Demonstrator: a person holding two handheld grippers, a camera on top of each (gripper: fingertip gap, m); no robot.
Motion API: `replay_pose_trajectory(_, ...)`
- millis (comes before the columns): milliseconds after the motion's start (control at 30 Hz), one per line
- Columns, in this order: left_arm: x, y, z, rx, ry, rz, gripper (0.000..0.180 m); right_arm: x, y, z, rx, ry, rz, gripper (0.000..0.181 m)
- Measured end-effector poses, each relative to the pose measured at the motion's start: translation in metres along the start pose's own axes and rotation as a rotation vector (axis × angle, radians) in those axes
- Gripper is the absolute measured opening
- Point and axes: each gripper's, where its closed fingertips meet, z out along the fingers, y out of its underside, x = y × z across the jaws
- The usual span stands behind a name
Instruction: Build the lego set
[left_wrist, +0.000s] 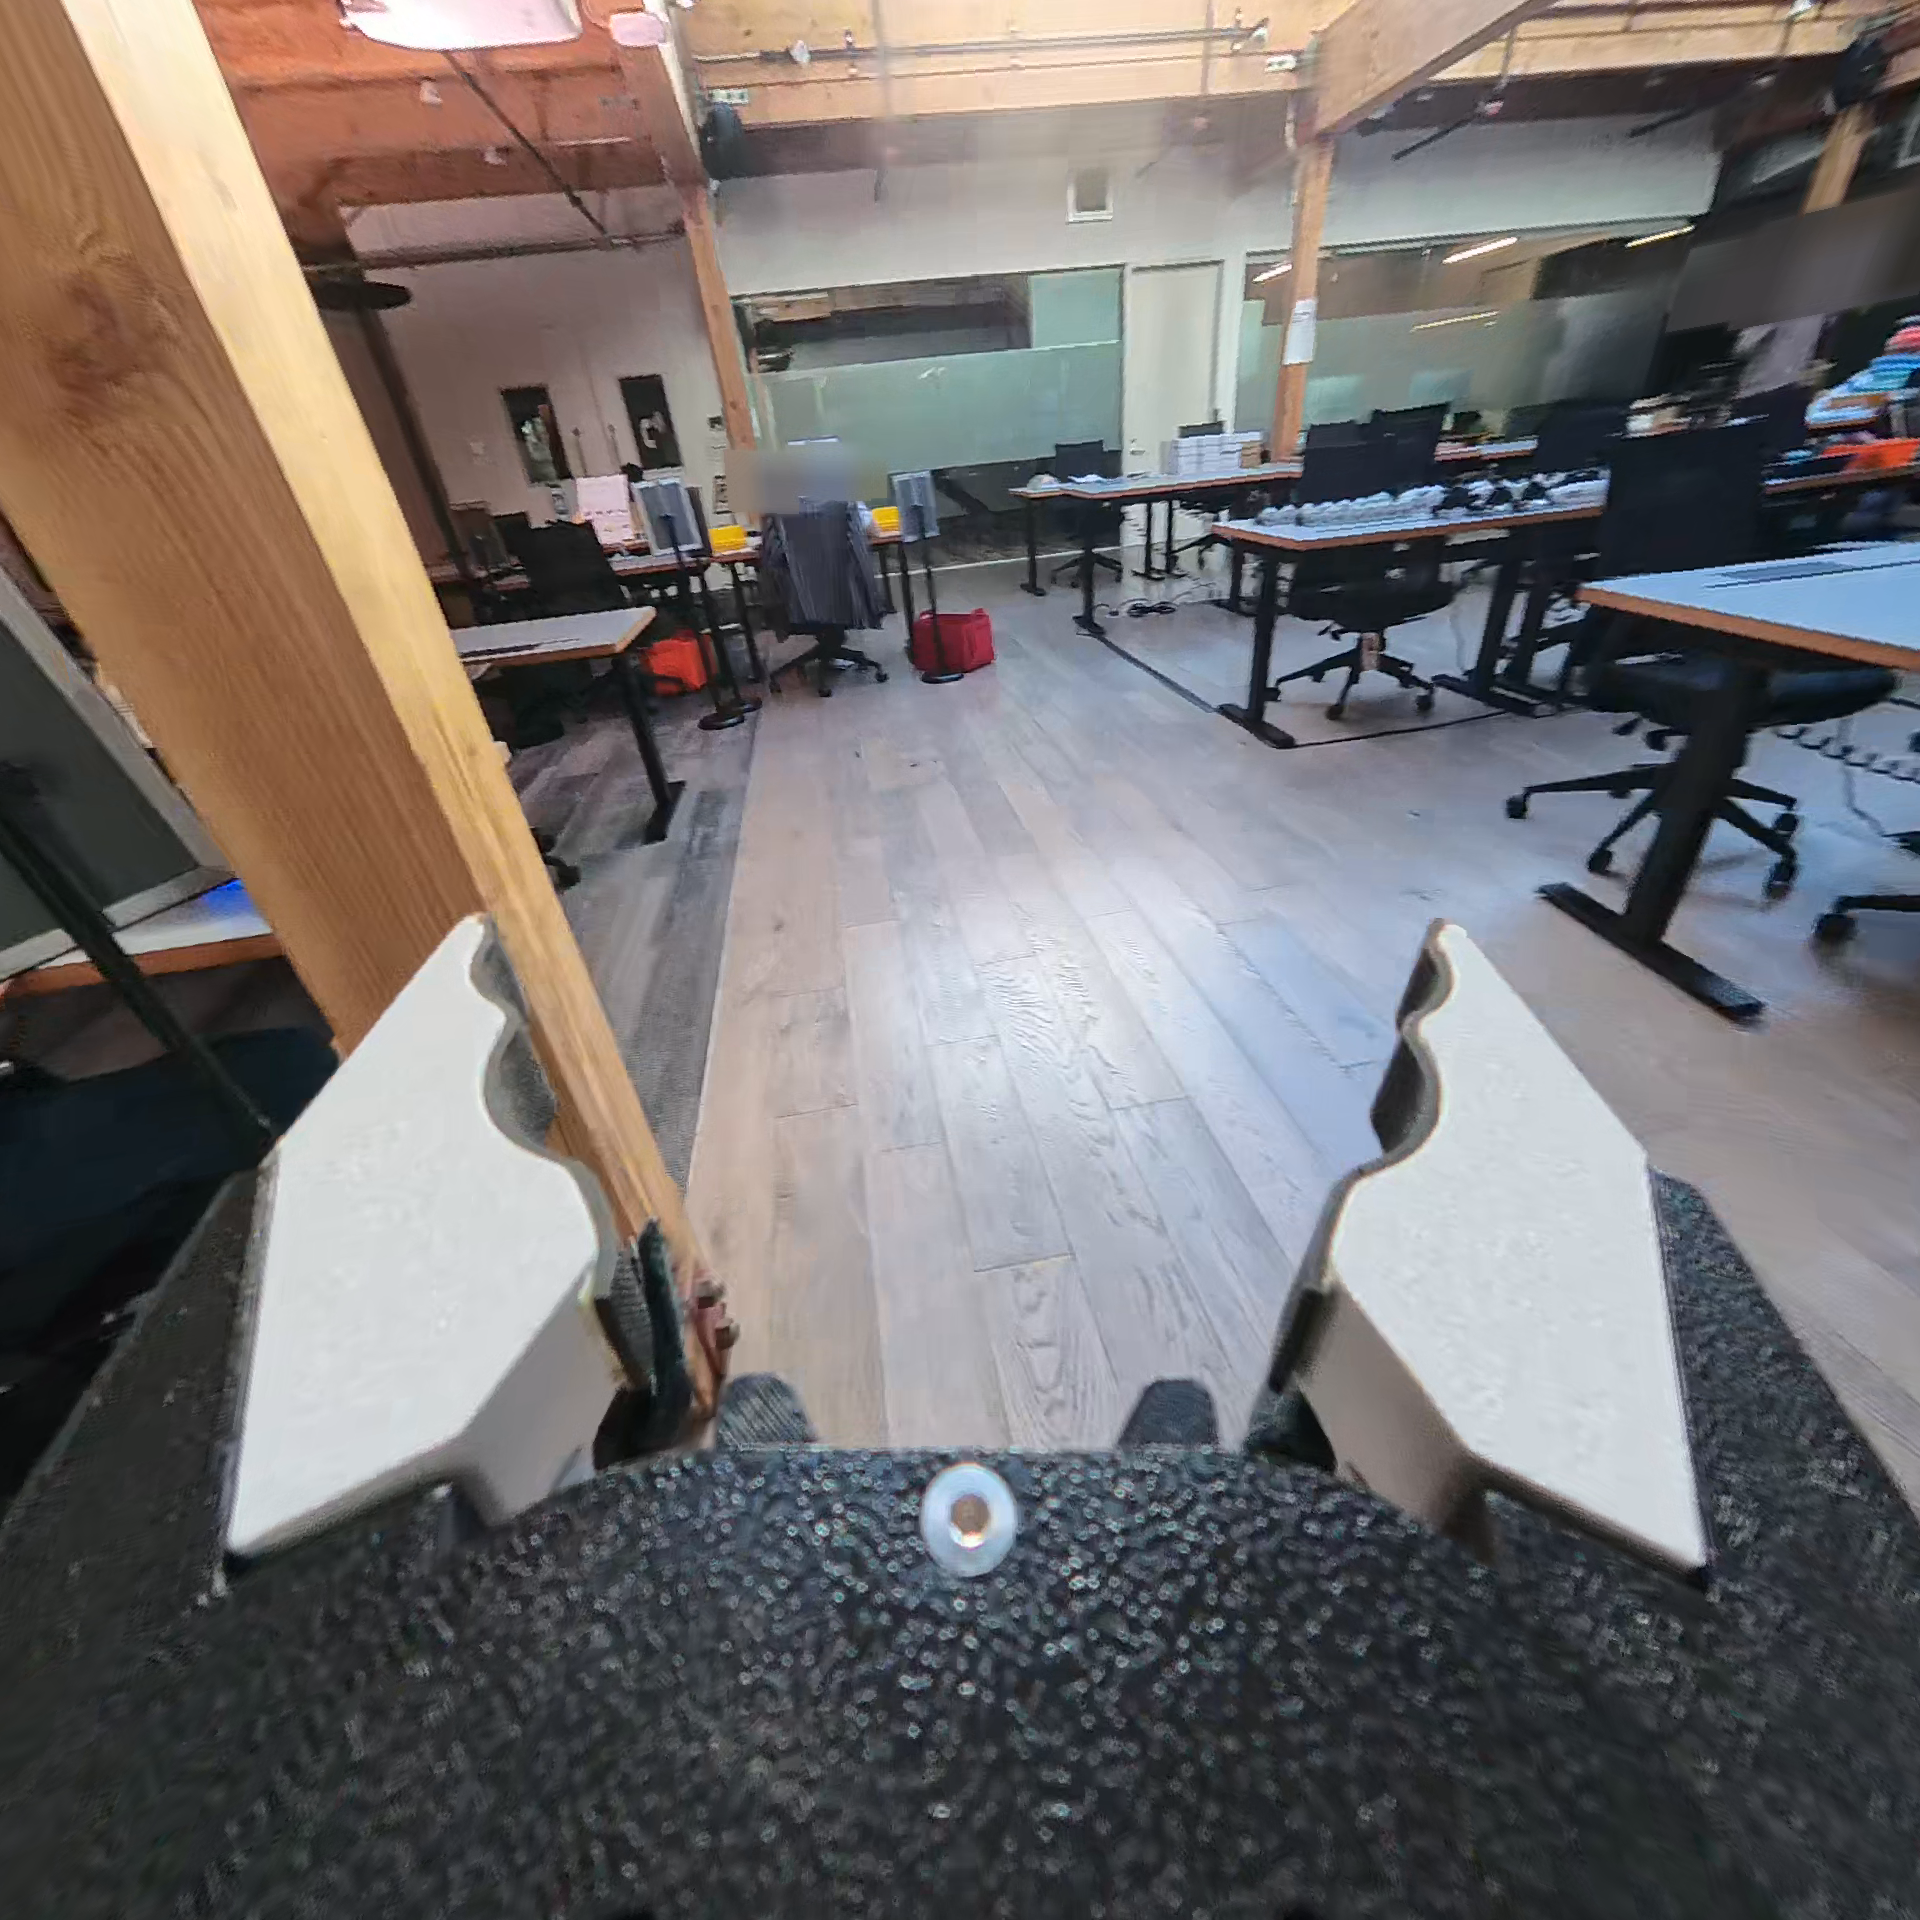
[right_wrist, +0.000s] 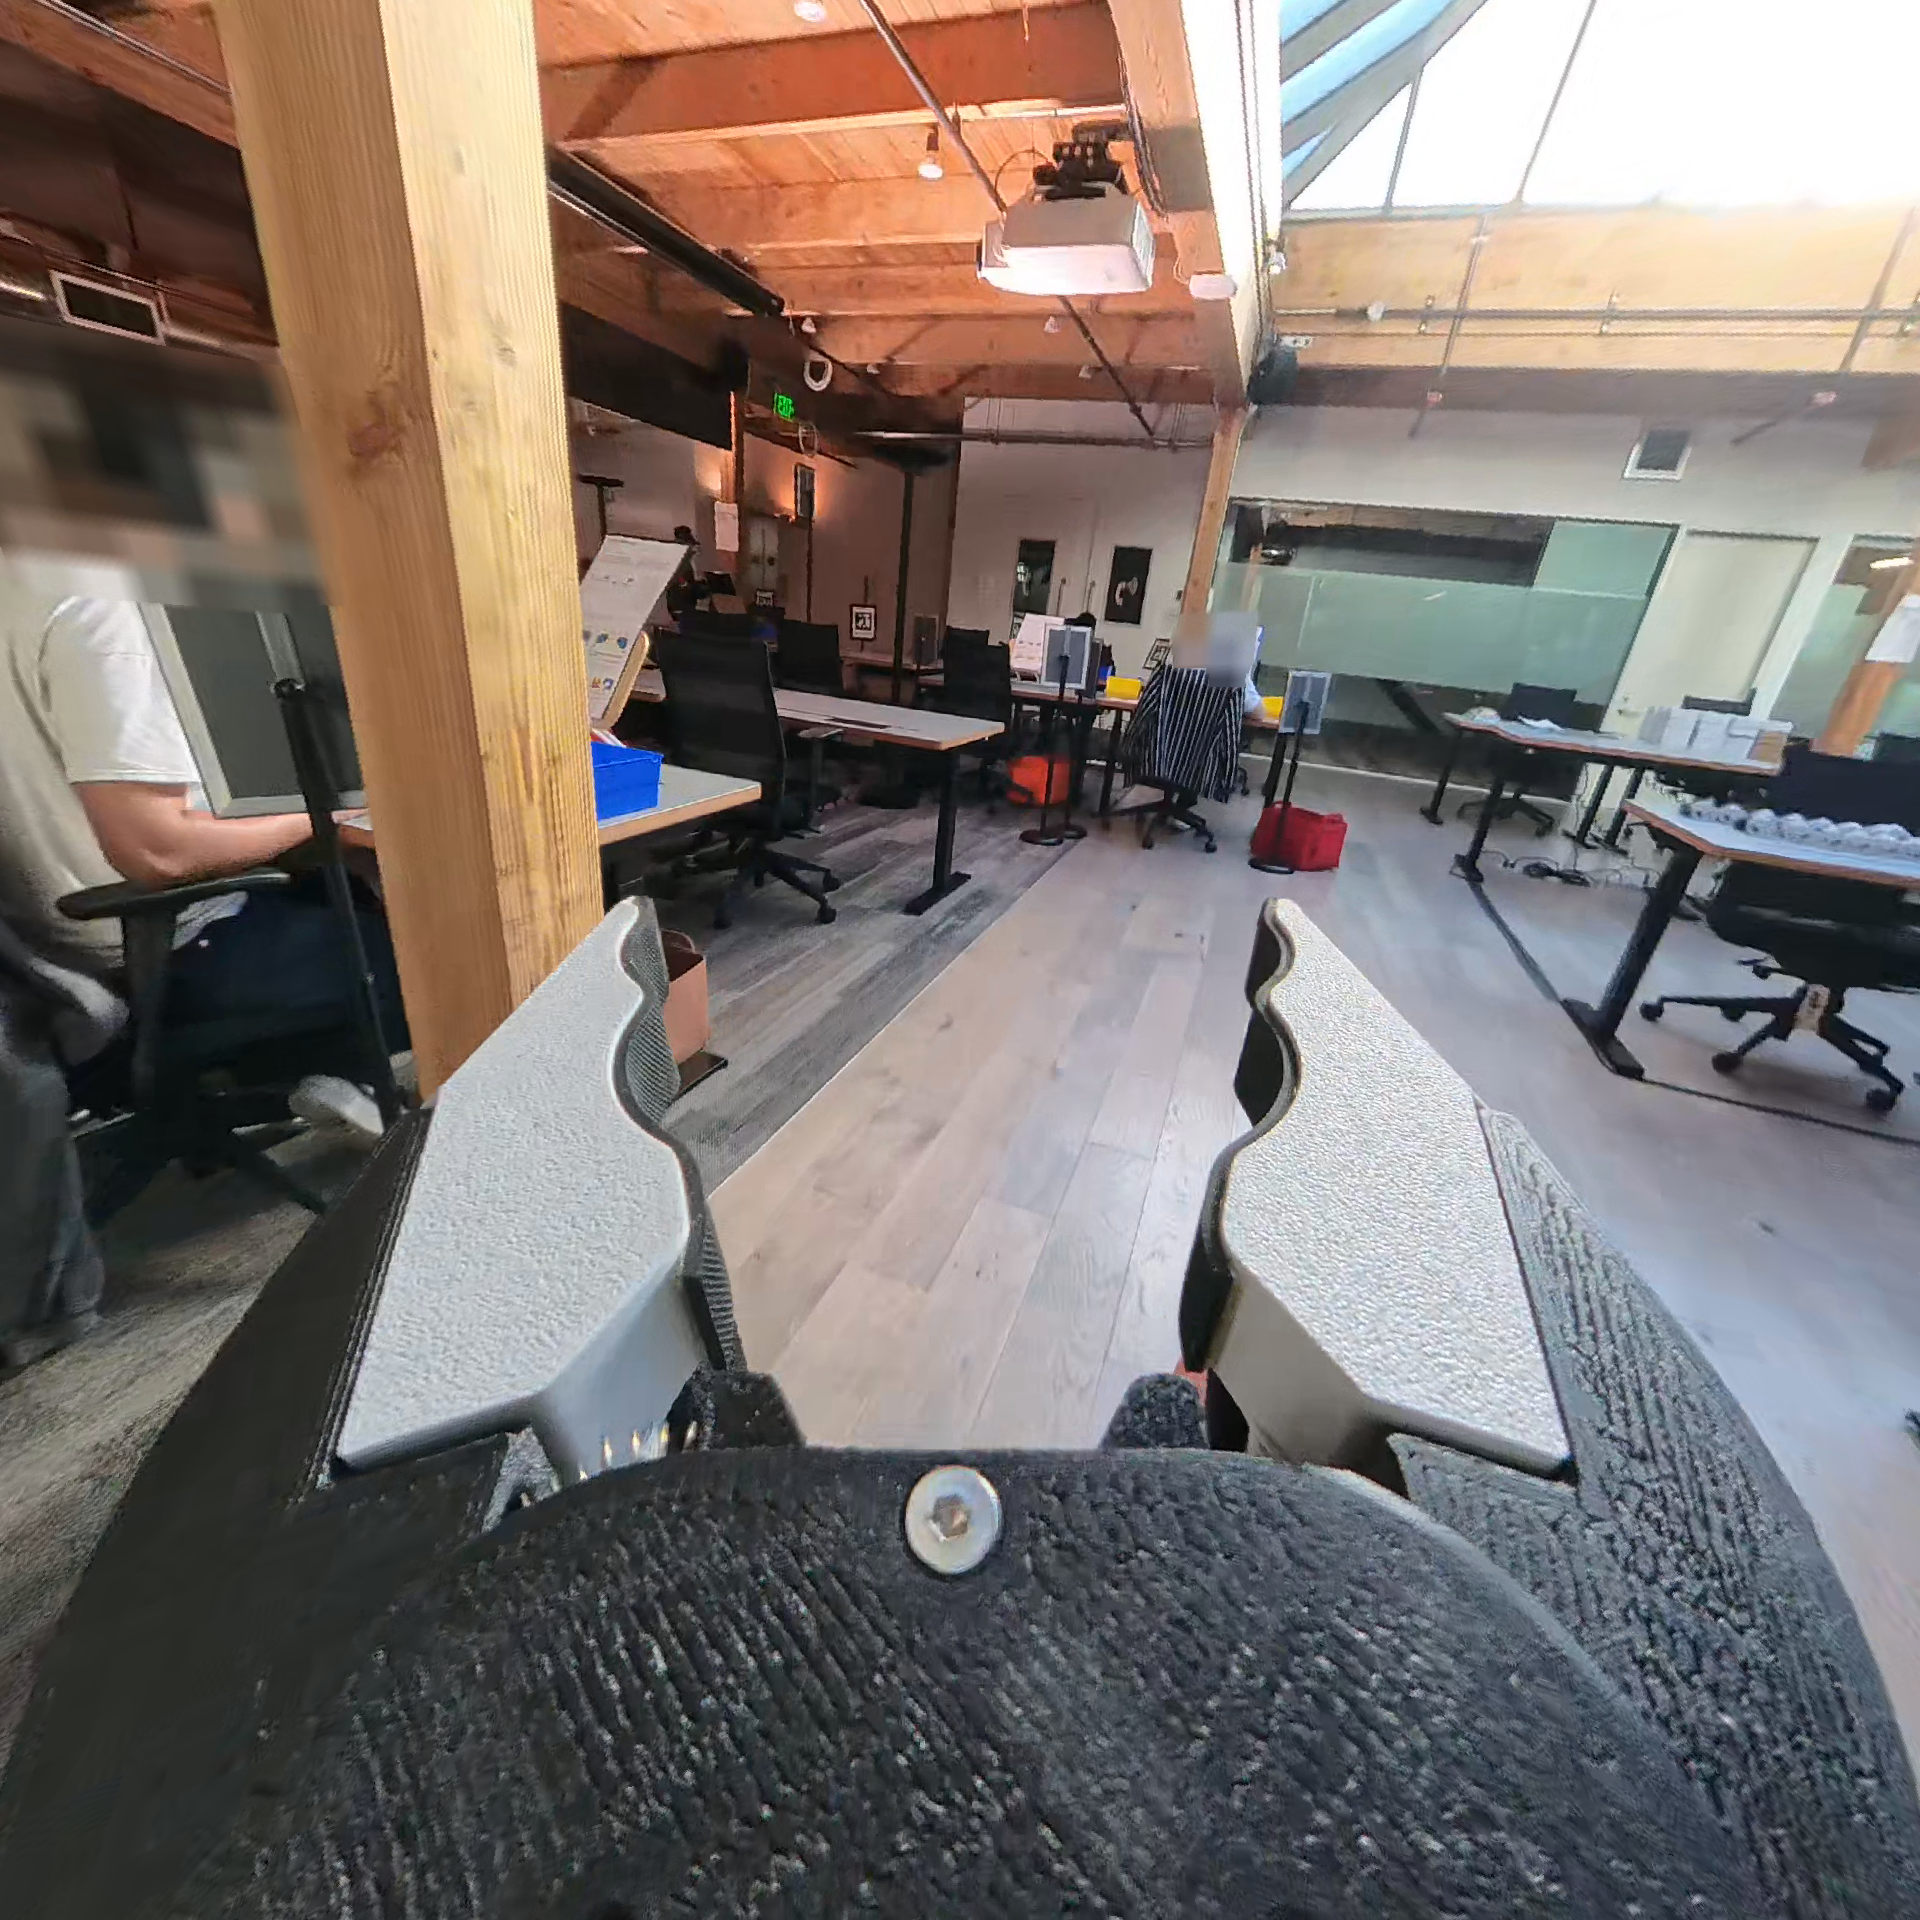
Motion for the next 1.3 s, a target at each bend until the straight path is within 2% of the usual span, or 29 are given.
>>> replay_pose_trajectory(200, -0.101, 0.055, 0.176, -0.015, -0.120, -0.038, 0.158, 0.035, 0.051, 0.206, 0.029, 0.054, -0.073, 0.122)
replay_pose_trajectory(367, -0.142, 0.066, 0.377, -0.079, -0.037, -0.022, 0.158, 0.093, 0.083, 0.365, -0.030, 0.142, -0.077, 0.122)
replay_pose_trajectory(533, -0.142, 0.030, 0.588, 0.025, 0.101, 0.020, 0.151, 0.186, 0.099, 0.477, -0.053, 0.286, -0.230, 0.116)
replay_pose_trajectory(733, -0.164, 0.005, 0.812, 0.288, 0.107, -0.175, 0.116, 0.341, 0.185, 0.595, -0.221, 0.459, -0.376, 0.086)
replay_pose_trajectory(800, -0.185, 0.012, 0.882, 0.311, 0.041, -0.145, 0.106, 0.392, 0.202, 0.653, -0.241, 0.479, -0.443, 0.080)
replay_pose_trajectory(867, -0.224, 0.025, 0.950, 0.266, -0.111, -0.082, 0.084, 0.442, 0.206, 0.723, -0.228, 0.515, -0.470, 0.070)
replay_pose_trajectory(967, -0.275, 0.029, 1.045, 0.185, -0.267, -0.037, 0.048, 0.493, 0.209, 0.849, -0.169, 0.494, -0.341, 0.053)
replay_pose_trajectory(1100, -0.327, 0.028, 1.154, 0.166, -0.345, 0.099, 0.029, 0.518, 0.228, 1.033, -0.040, 0.337, -0.145, 0.045)
replay_pose_trajectory(1200, -0.381, 0.053, 1.223, 0.148, -0.453, 0.114, 0.010, 0.536, 0.257, 1.160, -0.021, 0.254, -0.157, 0.025)
replay_pose_trajectory(1300, -0.432, 0.085, 1.304, 0.116, -0.483, 0.068, 0.000, 0.579, 0.270, 1.261, 0.013, 0.340, -0.211, 0.023)
